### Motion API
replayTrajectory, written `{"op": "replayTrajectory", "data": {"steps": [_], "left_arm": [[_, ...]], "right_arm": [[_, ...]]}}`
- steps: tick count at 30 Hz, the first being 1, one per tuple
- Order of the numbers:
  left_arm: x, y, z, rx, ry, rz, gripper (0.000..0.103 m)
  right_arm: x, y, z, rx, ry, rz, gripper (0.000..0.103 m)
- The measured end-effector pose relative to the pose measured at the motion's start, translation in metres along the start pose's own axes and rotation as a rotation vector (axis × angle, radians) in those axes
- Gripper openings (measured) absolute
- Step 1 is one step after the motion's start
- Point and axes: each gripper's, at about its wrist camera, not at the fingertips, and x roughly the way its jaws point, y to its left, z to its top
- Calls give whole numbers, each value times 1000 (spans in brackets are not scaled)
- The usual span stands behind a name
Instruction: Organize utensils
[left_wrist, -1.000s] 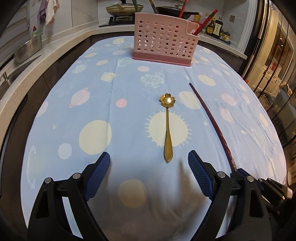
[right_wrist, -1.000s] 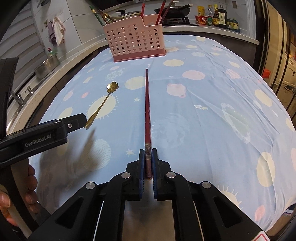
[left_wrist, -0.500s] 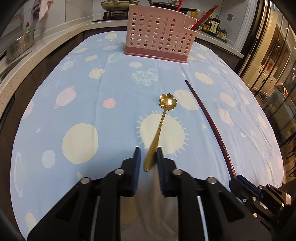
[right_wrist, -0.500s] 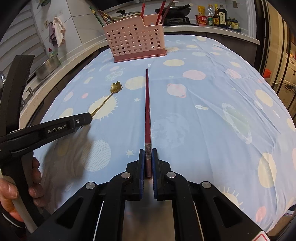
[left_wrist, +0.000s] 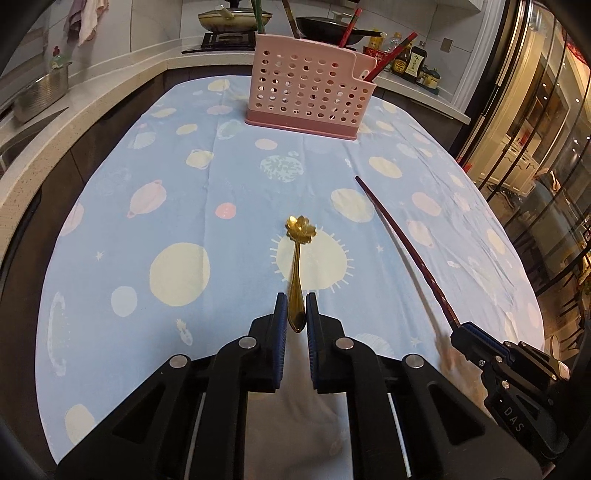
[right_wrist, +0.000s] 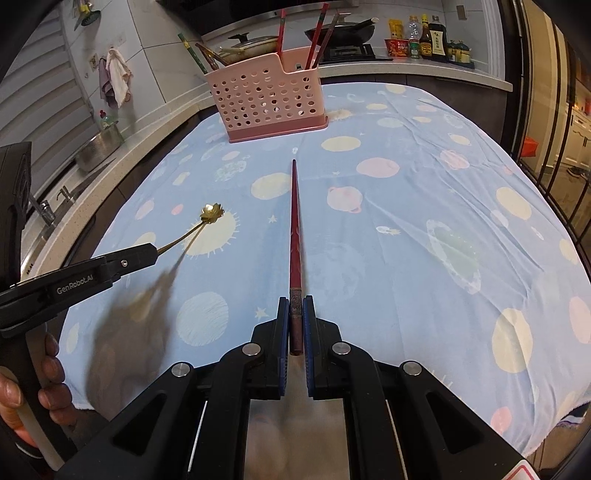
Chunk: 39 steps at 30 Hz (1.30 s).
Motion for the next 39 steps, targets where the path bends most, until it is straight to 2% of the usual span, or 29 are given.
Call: {"op": "replayTrajectory", "data": {"steps": [6, 10, 21, 28, 34, 39], "left_arm": [[-29, 4, 7, -20, -46, -2, 8], [-41, 8, 13, -42, -65, -21, 1], [-67, 1, 40, -15, -124, -4, 1], [-87, -9, 78, 30, -189, -5, 1], [-102, -21, 121, 80, -262, 1, 1], [-109, -28, 158, 113, -313, 15, 1]], "right_arm": [[-24, -1, 12, 13, -59, 16, 7], [-42, -3, 24, 31, -100, 36, 7], [-83, -8, 67, 46, -218, 58, 7], [-105, -8, 112, 37, -312, 76, 7], [-118, -7, 158, 31, -382, 111, 7], [-124, 0, 195, -5, -434, 109, 7]]}}
